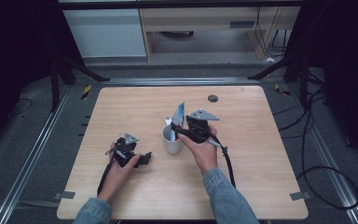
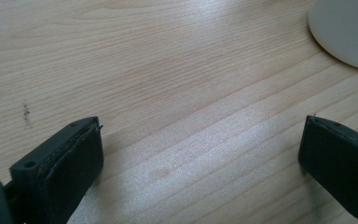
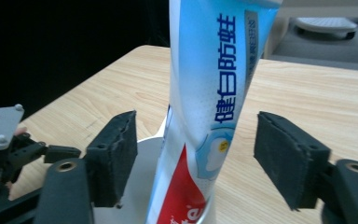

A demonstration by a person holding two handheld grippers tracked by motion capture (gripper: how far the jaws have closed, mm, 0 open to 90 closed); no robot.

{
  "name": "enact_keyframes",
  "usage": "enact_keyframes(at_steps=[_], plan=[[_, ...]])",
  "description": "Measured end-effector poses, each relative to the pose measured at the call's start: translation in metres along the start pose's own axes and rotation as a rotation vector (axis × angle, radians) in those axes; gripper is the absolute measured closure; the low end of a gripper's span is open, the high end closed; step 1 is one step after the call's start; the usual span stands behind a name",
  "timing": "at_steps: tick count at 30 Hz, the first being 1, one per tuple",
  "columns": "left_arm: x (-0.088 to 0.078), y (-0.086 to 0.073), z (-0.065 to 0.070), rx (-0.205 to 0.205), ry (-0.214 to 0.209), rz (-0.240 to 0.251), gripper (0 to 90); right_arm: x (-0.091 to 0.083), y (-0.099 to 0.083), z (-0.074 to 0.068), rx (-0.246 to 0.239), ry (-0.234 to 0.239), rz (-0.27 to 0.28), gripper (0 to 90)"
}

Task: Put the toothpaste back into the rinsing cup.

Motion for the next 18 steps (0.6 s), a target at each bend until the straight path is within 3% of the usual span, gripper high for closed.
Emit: enact_keyframes(at_steps=[11, 12, 18], plan=[[0.0, 0.0, 0.0, 0.0, 0.0, 0.0, 0.0, -0.008, 0.006, -0.001, -0.068, -0.052, -0.025, 16.6], [0.0, 0.0, 0.0, 0.0, 0.0, 0.0, 0.0, -0.011, 0.007, -0.001, -0.09, -0.067, -0.035, 14.6], [0.0, 0.0, 0.0, 0.0, 0.0, 0.0, 0.0, -0.023, 0.012, 0.003, -0.115, -0.079, -0.035, 10.5]])
Point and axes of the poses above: each handheld gripper's, and its own axes: x roughly forward along the jaws, y roughly out of its top, z roughly to its right, the point moved 2 cm from there along x, roughly forward along the jaws, and after that the axes turned 7 degrees about z, right-handed, at the moved point
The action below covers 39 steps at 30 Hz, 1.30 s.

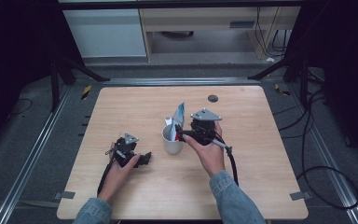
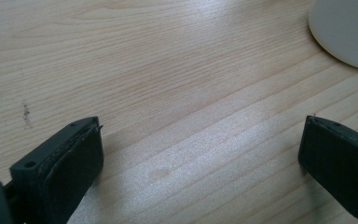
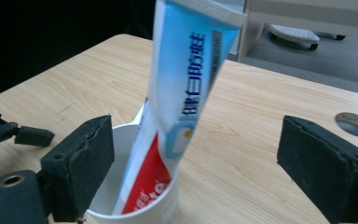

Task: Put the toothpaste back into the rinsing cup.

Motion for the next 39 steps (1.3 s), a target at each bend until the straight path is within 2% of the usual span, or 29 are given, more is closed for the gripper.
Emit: enact_keyframes(at_steps=[4, 9, 13, 16, 20, 23, 25, 26, 30, 35, 37, 38, 39], plan=[[0.0, 0.0, 0.0, 0.0, 0.0, 0.0, 0.0, -0.009, 0.001, 0.008, -0.022, -0.012, -0.005, 8.6], [0.0, 0.0, 0.0, 0.0, 0.0, 0.0, 0.0, -0.024, -0.003, 0.027, -0.061, -0.048, -0.032, 8.0], [0.0, 0.0, 0.0, 0.0, 0.0, 0.0, 0.0, -0.034, -0.006, 0.037, -0.07, -0.061, -0.054, 8.9], [0.0, 0.0, 0.0, -0.001, 0.0, 0.0, 0.0, -0.048, -0.013, 0.049, -0.095, -0.078, -0.089, 10.3], [0.0, 0.0, 0.0, 0.0, 0.0, 0.0, 0.0, -0.06, -0.025, 0.057, -0.101, -0.076, -0.127, 11.6], [0.0, 0.0, 0.0, 0.0, 0.0, 0.0, 0.0, -0.065, -0.033, 0.06, -0.093, -0.067, -0.153, 11.8], [0.0, 0.0, 0.0, -0.001, 0.0, 0.0, 0.0, -0.07, -0.047, 0.065, -0.096, -0.058, -0.183, 11.9], [0.0, 0.0, 0.0, -0.001, 0.0, 0.0, 0.0, -0.07, -0.047, 0.065, -0.096, -0.058, -0.183, 11.9], [0.0, 0.0, 0.0, 0.0, 0.0, 0.0, 0.0, -0.076, -0.07, 0.072, -0.067, -0.044, -0.22, 11.3], [0.0, 0.0, 0.0, 0.0, 0.0, 0.0, 0.0, -0.077, -0.085, 0.079, -0.043, -0.044, -0.248, 10.2], [0.0, 0.0, 0.0, -0.001, 0.001, 0.001, 0.0, -0.078, -0.09, 0.084, -0.026, -0.054, -0.254, 10.0], [0.0, 0.0, 0.0, -0.001, 0.0, 0.001, 0.0, -0.079, -0.095, 0.091, -0.009, -0.068, -0.255, 9.9], [0.0, 0.0, 0.0, -0.001, 0.0, 0.001, 0.0, -0.079, -0.095, 0.091, -0.009, -0.068, -0.255, 9.9]])
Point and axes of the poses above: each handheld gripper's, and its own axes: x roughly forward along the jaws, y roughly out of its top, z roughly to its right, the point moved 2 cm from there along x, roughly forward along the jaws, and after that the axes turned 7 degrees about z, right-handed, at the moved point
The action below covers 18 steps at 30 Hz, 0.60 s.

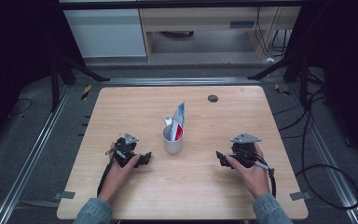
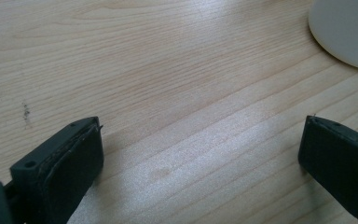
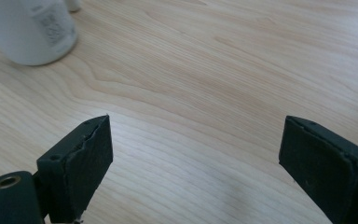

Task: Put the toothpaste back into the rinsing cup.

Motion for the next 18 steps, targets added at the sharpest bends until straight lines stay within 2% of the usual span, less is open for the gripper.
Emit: enact_keyframes(at_steps=[2, 4, 5, 6, 8, 9, 10, 18], plan=[[0.0, 0.0, 0.0, 0.0, 0.0, 0.0, 0.0, 0.001, -0.005, 0.008, 0.015, -0.013, -0.009, 8.7], [0.0, 0.0, 0.0, 0.0, 0.0, 0.0, 0.0, 0.002, -0.011, 0.021, 0.045, -0.045, -0.02, 8.6], [0.0, 0.0, 0.0, 0.0, 0.0, 0.0, 0.0, 0.002, -0.011, 0.021, 0.045, -0.045, -0.02, 8.6], [0.0, 0.0, 0.0, 0.0, 0.0, 0.0, 0.0, 0.004, -0.014, 0.03, 0.077, -0.062, -0.029, 8.1], [0.0, 0.0, 0.0, 0.0, 0.0, 0.0, 0.0, 0.005, -0.015, 0.032, 0.084, -0.068, -0.034, 8.2], [0.0, 0.0, 0.0, 0.0, 0.0, 0.0, 0.0, 0.007, -0.018, 0.039, 0.103, -0.086, -0.036, 8.2], [0.0, 0.0, 0.0, 0.0, 0.0, 0.0, 0.0, 0.007, -0.018, 0.04, 0.117, -0.087, -0.037, 8.2], [0.0, 0.0, 0.0, 0.0, 0.0, 0.0, 0.0, 0.016, -0.024, 0.047, 0.128, -0.13, -0.053, 8.4]])
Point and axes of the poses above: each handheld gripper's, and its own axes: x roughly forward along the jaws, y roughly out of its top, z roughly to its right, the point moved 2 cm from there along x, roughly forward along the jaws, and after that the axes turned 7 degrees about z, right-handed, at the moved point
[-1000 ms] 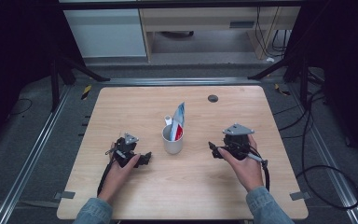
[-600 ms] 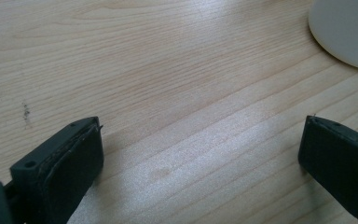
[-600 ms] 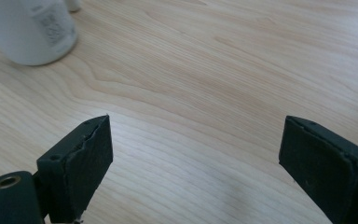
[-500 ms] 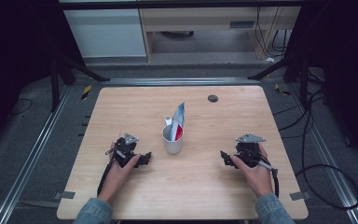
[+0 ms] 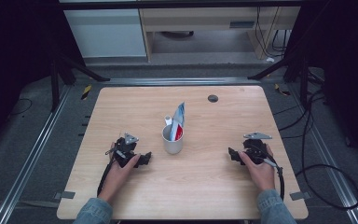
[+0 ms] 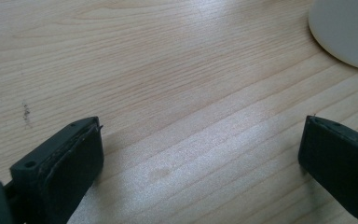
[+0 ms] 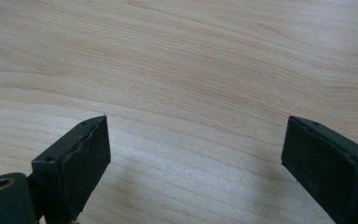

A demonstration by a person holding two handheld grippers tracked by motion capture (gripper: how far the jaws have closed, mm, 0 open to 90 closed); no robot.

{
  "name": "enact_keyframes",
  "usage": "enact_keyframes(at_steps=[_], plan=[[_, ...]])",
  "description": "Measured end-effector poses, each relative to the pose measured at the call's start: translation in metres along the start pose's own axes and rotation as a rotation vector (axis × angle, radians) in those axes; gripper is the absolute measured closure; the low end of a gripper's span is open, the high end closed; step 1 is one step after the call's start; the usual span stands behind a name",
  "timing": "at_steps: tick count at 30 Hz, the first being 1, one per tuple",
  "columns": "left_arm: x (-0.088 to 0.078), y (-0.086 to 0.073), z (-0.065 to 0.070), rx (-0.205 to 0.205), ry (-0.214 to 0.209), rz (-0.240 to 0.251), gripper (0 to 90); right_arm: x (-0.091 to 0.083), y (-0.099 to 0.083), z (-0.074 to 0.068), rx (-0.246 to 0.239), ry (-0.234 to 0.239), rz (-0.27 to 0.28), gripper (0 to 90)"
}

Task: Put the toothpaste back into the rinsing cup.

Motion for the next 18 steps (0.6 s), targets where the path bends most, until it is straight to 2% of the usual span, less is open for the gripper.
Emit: enact_keyframes(at_steps=[4, 7, 13, 18], plan=[[0.0, 0.0, 0.0, 0.0, 0.0, 0.0, 0.0, 0.0064, -0.0042, 0.0027, 0.016, -0.035, -0.022, 8.4], [0.0, 0.0, 0.0, 0.0, 0.0, 0.0, 0.0, 0.0084, -0.0057, 0.0038, 0.0, -0.062, -0.015, 7.5], [0.0, 0.0, 0.0, 0.0, 0.0, 0.0, 0.0, 0.0104, -0.0051, 0.007, -0.001, -0.057, -0.02, 3.8], [0.0, 0.0, 0.0001, 0.0, 0.001, 0.0, 0.0, 0.012, -0.0049, 0.0094, 0.021, -0.088, -0.029, 0.4]])
Point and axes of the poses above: each handheld gripper's, and its own axes: x roughly forward along the jaws, y roughly out of its top, z roughly to its right, the point moved 2 cm from there along x, roughly forward along the jaws, and after that the axes turned 7 degrees about z, right-handed, at the moved point
